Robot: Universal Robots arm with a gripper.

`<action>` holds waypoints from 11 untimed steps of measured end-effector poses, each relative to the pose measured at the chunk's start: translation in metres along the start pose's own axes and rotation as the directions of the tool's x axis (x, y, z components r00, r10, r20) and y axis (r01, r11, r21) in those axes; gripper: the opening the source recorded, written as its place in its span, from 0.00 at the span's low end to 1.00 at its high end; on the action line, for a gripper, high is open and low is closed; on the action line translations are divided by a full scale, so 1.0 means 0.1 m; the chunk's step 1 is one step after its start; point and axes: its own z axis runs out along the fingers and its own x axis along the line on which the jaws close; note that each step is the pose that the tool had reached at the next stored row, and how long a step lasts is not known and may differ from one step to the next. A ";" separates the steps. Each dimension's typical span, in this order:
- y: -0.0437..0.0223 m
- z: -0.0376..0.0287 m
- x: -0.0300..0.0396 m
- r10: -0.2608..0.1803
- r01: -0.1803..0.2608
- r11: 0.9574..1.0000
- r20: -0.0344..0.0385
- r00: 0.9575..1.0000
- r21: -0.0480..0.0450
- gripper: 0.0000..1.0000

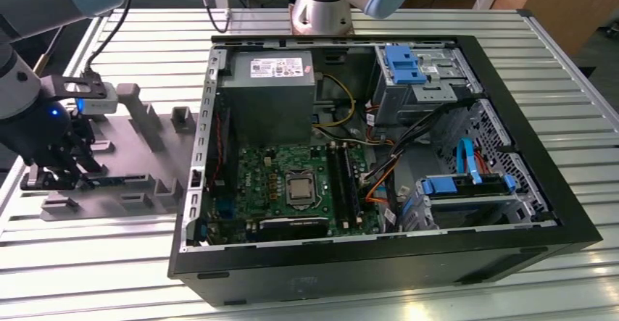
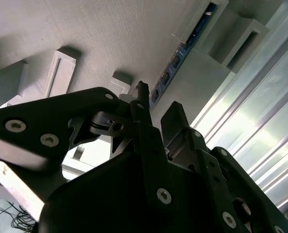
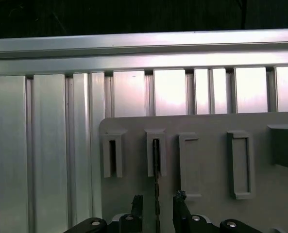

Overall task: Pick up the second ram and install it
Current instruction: 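Pick up the second ram and move it above second insertion slot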

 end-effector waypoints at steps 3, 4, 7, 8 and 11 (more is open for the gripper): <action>0.000 0.029 0.000 0.000 0.000 1.000 0.000 1.000 0.000 0.38; 0.001 0.039 0.000 0.000 0.000 1.000 0.000 1.000 0.001 0.38; 0.001 0.065 0.001 0.000 0.000 1.000 0.000 1.000 0.001 0.38; 0.001 0.068 0.001 0.000 0.000 1.000 0.000 1.000 0.001 0.38; 0.001 0.072 0.000 0.000 0.000 1.000 0.000 1.000 0.001 0.38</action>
